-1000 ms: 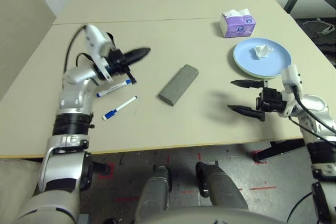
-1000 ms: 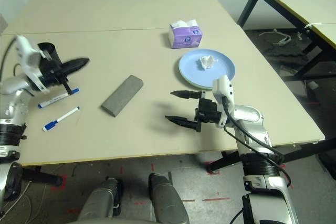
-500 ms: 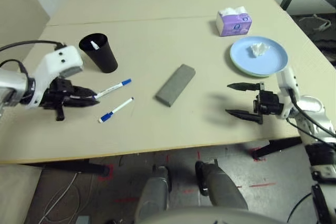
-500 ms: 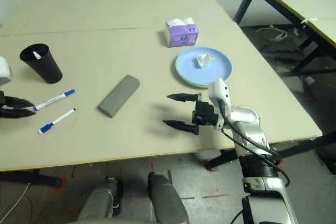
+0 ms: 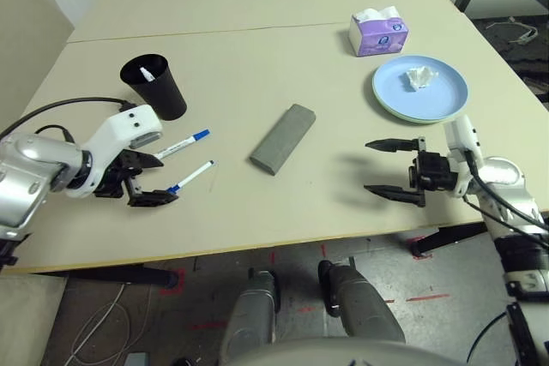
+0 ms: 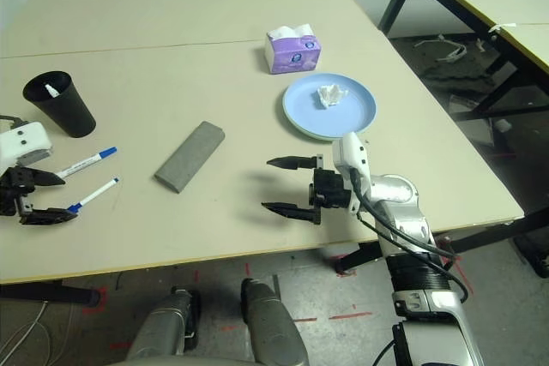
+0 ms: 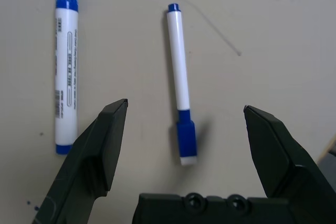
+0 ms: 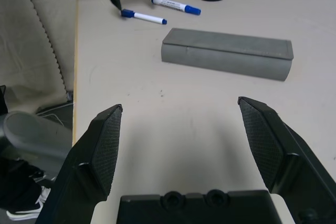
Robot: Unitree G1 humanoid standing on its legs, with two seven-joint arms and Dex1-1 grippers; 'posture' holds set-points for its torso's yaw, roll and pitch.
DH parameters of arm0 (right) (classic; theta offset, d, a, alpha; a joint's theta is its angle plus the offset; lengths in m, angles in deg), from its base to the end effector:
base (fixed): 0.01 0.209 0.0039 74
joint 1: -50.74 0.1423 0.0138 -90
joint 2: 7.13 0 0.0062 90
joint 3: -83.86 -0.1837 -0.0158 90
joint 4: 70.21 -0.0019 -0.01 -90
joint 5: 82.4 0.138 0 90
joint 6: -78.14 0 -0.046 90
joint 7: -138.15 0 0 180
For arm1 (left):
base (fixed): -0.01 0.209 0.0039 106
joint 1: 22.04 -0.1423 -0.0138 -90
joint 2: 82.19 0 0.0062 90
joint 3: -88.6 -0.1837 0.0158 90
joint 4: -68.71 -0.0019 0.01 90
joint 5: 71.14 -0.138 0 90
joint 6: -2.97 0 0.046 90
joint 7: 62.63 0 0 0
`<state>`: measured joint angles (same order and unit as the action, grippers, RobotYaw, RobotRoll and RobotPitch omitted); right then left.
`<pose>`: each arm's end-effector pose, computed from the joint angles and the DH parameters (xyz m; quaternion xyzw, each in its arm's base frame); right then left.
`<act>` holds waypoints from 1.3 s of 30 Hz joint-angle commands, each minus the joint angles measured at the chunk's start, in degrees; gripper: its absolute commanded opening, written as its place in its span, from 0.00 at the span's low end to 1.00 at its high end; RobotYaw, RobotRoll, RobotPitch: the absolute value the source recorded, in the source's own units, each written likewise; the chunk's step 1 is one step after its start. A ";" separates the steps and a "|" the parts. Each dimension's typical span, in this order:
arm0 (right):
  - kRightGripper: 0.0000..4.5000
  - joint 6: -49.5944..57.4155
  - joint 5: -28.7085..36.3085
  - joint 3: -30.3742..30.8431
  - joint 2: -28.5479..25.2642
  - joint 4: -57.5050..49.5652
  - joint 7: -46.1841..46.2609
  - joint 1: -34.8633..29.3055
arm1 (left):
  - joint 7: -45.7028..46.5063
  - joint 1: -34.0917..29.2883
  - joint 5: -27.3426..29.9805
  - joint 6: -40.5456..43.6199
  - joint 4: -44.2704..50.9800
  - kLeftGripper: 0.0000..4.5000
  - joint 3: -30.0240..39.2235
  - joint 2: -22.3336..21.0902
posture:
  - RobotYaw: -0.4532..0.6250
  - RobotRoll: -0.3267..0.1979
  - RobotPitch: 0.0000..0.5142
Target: Organize and tidy the items on the table.
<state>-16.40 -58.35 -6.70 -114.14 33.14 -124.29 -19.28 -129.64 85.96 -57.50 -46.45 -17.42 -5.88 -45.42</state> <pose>0.2650 -0.2549 0.1230 -0.1262 -0.0355 0.6370 0.7597 0.2314 0.3147 0.2107 0.2827 0.3779 -0.3604 0.8046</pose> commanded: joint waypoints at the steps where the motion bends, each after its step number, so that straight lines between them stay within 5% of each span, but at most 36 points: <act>1: 1.00 -0.14 -0.53 0.68 -0.97 -1.31 -0.19 -0.92 | 0.68 0.38 -0.87 -0.01 -0.98 1.00 -1.49 2.26 | 0.27 0.62 0.33; 14: 1.00 0.60 -0.36 1.09 -1.16 -2.85 1.09 -1.36 | 4.64 -0.51 -6.10 -3.51 -5.11 1.00 -4.28 7.21 | 0.26 0.62 0.33; 18: 1.00 1.04 -0.11 1.15 -1.27 -3.76 1.54 -1.78 | 5.73 -0.56 -7.51 -6.08 -8.81 0.81 -3.85 8.28 | 0.26 0.62 0.33; 29: 1.00 2.00 0.08 1.26 -1.49 -4.64 2.03 -1.84 | 5.82 -1.94 -6.11 -5.11 -5.48 0.03 -2.87 9.90 | 0.27 0.62 0.34; 36: 1.00 5.56 2.28 -0.07 -0.24 -5.24 4.59 -1.80 | 5.82 -1.76 -3.72 -5.94 -3.07 0.01 -0.78 10.77 | 0.27 0.62 0.34; 39: 1.00 7.01 2.85 -0.25 -0.16 -5.92 5.66 -1.88 | 6.32 -0.29 1.53 -3.63 -1.05 0.01 4.05 13.63 | 0.27 0.62 0.34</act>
<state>-10.35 -56.31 -6.38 -114.54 28.52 -119.23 -20.44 -123.59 84.98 -58.54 -51.19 -19.94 -4.56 -32.49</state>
